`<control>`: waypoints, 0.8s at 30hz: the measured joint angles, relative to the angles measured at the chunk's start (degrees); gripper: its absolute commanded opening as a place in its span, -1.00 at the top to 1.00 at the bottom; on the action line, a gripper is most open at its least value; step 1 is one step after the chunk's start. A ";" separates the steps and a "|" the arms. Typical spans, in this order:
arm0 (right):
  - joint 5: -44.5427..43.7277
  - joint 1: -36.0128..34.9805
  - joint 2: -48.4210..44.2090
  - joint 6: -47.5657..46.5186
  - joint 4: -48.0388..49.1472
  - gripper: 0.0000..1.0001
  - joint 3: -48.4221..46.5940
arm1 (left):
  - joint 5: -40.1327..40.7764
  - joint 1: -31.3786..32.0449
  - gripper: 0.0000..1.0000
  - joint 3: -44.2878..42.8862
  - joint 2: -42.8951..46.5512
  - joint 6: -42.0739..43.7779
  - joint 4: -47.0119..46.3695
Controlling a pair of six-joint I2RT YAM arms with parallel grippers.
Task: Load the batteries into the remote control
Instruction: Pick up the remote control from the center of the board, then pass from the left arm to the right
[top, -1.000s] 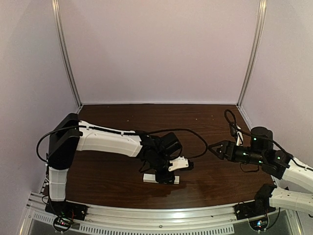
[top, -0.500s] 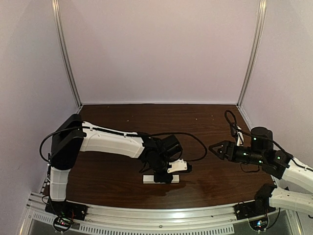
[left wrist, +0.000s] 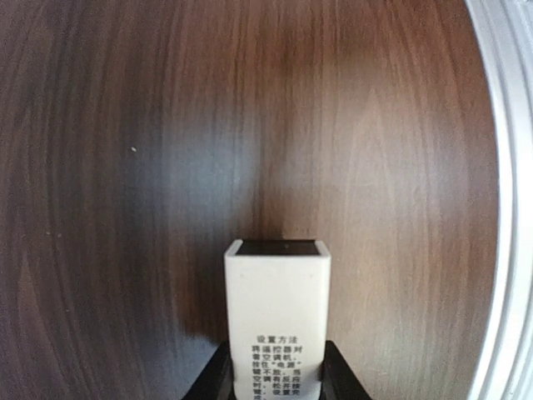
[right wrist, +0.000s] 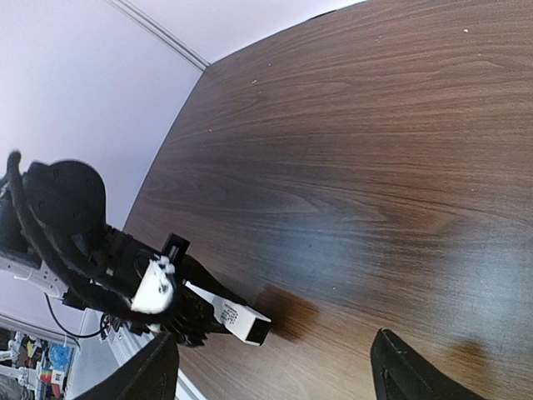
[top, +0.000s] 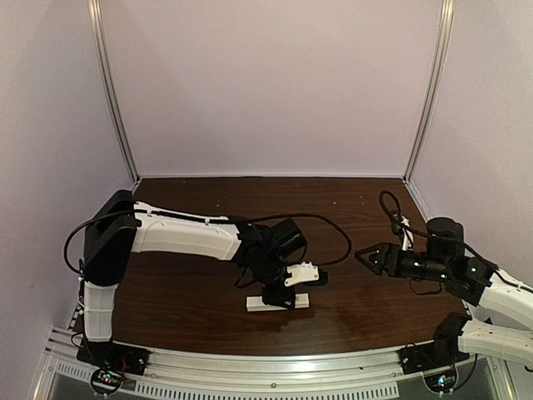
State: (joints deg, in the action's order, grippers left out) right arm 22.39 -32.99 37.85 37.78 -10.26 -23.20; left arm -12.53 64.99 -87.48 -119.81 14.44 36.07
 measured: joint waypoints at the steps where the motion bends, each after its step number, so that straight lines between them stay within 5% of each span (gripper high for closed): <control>1: 0.74 0.02 0.11 -0.24 0.42 -0.56 0.04 | -1.49 -0.68 0.70 0.00 0.76 -0.26 -0.02; 13: 13.84 -0.61 4.66 -1.64 16.26 -0.53 -3.17 | -20.04 -9.35 0.70 0.92 18.27 -8.20 -11.45; 24: 17.64 -9.62 13.11 -6.86 24.65 -0.42 -14.53 | -30.49 -9.64 0.70 5.81 21.94 -18.47 -25.66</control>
State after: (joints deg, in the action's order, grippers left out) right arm 40.03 -42.61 50.96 30.92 14.39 -37.74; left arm -43.03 55.35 -81.67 -97.86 -4.03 10.41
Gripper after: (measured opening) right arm 0.728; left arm 0.290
